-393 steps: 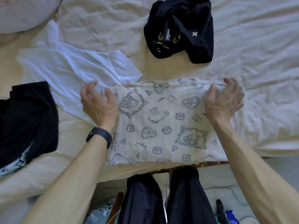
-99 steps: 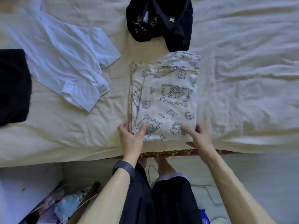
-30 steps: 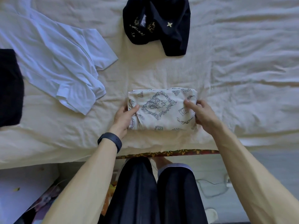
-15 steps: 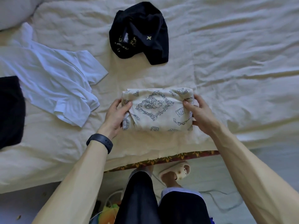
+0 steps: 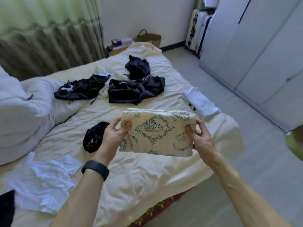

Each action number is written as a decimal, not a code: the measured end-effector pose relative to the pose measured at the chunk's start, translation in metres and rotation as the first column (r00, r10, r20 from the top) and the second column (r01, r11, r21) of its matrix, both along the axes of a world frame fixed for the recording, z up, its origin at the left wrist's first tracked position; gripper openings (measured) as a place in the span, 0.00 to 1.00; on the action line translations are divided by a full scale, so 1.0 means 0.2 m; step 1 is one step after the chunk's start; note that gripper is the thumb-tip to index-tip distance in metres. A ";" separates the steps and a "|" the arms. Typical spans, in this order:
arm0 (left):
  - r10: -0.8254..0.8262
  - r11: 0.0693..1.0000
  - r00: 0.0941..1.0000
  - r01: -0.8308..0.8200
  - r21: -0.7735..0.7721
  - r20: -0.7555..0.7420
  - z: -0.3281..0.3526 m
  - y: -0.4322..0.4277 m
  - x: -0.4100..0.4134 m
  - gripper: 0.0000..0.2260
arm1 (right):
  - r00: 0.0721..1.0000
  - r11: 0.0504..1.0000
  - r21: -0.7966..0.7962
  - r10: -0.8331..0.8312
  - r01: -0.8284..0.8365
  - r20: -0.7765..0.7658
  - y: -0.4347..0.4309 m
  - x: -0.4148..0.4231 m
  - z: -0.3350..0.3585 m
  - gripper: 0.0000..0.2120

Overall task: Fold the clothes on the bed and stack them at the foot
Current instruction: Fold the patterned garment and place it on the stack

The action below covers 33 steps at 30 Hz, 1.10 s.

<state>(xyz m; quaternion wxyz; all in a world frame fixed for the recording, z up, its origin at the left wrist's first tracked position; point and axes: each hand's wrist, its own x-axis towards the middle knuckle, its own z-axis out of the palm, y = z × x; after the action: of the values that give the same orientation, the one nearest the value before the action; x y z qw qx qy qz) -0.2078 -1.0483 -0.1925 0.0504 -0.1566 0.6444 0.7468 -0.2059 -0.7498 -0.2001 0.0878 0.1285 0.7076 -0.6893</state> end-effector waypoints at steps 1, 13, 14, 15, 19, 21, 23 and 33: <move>-0.021 1.000 0.999 0.021 -0.008 -0.037 0.12 0.09 -0.02 0.20 | 0.999 0.999 -0.015 -0.032 0.031 -0.039 0.09 0.02 0.10 0.18; -0.197 0.980 0.937 0.185 -0.069 -0.290 0.97 0.93 -0.34 0.11 | 0.884 0.933 -0.074 -0.356 0.351 -0.302 0.86 0.02 0.79 0.09; -0.221 0.975 0.932 0.205 -0.084 -0.288 0.99 0.97 -0.38 0.12 | 0.882 0.932 -0.074 -0.361 0.356 -0.302 0.90 -0.01 0.80 0.09; -0.239 0.971 0.930 0.220 -0.097 -0.281 1.01 1.01 -0.44 0.13 | 0.882 0.932 -0.070 -0.359 0.355 -0.306 0.94 -0.05 0.82 0.09; -0.304 0.950 0.918 0.274 -0.147 -0.256 1.07 1.13 -0.69 0.15 | 0.874 0.932 -0.037 -0.353 0.362 -0.335 1.07 -0.21 0.88 0.09; -0.343 0.936 0.903 0.306 -0.173 -0.259 1.11 1.18 -0.82 0.14 | 0.864 0.925 -0.025 -0.364 0.380 -0.349 1.12 -0.30 0.92 0.10; -0.368 0.925 0.897 0.327 -0.191 -0.246 1.14 1.24 -0.95 0.14 | 0.850 0.913 -0.019 -0.386 0.407 -0.358 1.16 -0.40 0.96 0.10; -0.557 0.800 0.826 0.506 -0.322 -0.085 0.97 1.50 -1.63 0.12 | 0.838 0.873 -0.012 -0.471 0.487 -0.275 1.33 -0.86 0.77 0.13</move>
<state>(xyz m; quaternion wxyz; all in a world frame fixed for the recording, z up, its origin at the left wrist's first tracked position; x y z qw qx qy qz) -0.5333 -0.7477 0.0010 0.1782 0.0919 0.7650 0.6120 -0.3781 -0.4832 -0.0456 -0.1881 0.2089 0.6778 -0.6794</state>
